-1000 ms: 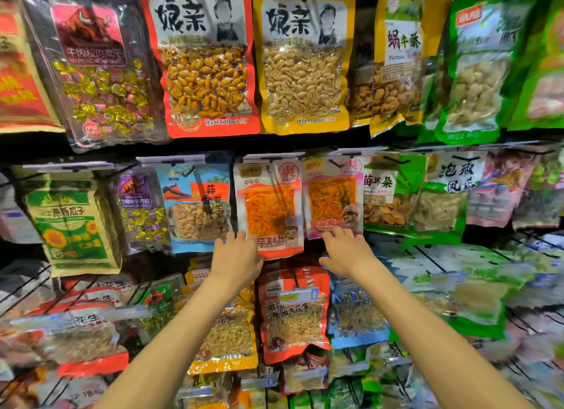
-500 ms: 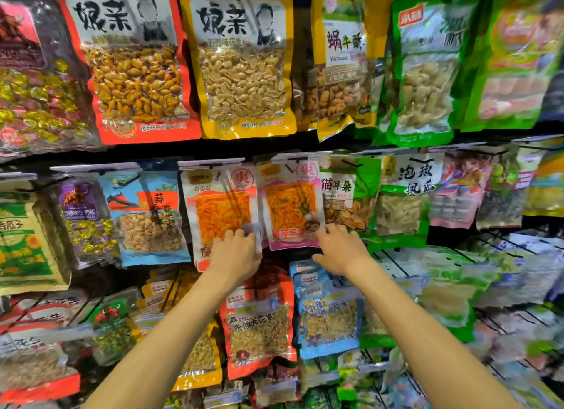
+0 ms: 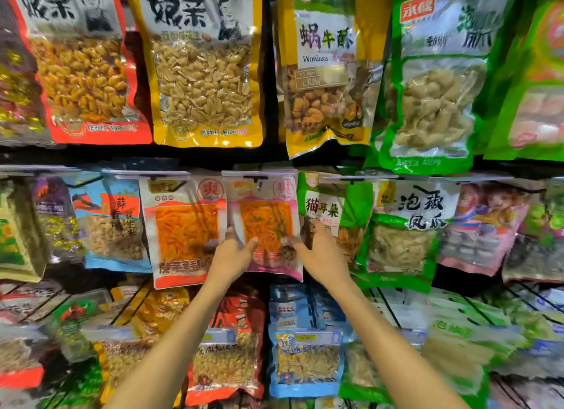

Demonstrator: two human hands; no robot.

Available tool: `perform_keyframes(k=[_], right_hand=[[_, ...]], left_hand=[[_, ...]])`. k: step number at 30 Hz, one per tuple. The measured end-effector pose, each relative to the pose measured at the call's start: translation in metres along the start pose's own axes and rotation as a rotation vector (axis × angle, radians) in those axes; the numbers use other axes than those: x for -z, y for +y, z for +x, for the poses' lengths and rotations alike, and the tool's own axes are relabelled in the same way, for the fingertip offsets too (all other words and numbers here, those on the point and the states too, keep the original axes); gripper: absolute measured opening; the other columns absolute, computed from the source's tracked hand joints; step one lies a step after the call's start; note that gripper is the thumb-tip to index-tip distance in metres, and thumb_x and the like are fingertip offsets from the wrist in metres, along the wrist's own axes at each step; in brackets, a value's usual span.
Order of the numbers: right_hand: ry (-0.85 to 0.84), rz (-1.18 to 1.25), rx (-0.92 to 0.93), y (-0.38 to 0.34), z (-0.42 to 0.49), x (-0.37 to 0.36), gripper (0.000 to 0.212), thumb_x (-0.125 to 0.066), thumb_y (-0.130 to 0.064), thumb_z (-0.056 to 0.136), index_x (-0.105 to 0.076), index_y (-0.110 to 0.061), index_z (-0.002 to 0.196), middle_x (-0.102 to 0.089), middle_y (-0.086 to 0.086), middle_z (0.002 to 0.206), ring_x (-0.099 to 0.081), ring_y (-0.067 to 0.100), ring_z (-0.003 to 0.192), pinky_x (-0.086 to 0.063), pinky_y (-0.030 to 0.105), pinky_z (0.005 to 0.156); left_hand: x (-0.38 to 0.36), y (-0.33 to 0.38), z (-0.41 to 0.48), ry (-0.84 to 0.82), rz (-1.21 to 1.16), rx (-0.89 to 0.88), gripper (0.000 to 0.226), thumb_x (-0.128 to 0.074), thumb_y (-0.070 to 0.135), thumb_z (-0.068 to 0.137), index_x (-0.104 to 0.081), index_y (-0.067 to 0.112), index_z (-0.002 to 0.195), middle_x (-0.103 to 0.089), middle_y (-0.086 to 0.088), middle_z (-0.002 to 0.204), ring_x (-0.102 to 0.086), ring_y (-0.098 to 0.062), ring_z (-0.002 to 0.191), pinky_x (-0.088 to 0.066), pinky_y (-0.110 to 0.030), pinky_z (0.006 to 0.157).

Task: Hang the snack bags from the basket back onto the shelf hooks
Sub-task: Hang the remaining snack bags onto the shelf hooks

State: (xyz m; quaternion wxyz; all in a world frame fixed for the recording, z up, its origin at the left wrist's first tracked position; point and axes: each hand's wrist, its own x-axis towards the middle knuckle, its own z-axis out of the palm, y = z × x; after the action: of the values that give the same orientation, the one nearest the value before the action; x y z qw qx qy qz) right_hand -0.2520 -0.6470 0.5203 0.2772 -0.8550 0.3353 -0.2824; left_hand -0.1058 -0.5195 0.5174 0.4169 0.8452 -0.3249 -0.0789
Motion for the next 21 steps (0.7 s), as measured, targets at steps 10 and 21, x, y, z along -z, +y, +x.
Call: perform_keyframes(k=[10,21], right_hand=[[-0.015,0.508,-0.079,0.007,0.042,-0.027,0.044,-0.058,-0.03,0.095,-0.043,-0.021,0.135,-0.066,-0.008,0.108,-0.066,0.0,0.097,-0.051,0.023,0.084],[-0.065,0.701,-0.168,0.003,0.068,-0.044,0.076,-0.05,-0.051,0.097,-0.014,-0.02,0.156,-0.027,0.001,0.157,-0.029,0.02,0.146,-0.033,0.018,0.097]], left_hand=[[-0.019,-0.004,0.018,0.14,-0.298,0.029,0.086,-0.056,0.058,0.091,-0.02,0.014,0.155,-0.033,-0.009,0.157,-0.035,-0.028,0.142,-0.033,-0.033,0.107],[-0.025,-0.013,0.038,0.071,-0.574,0.113,0.036,-0.057,0.073,0.08,-0.05,0.038,0.087,-0.054,0.02,0.087,-0.055,0.01,0.076,-0.042,-0.015,0.069]])
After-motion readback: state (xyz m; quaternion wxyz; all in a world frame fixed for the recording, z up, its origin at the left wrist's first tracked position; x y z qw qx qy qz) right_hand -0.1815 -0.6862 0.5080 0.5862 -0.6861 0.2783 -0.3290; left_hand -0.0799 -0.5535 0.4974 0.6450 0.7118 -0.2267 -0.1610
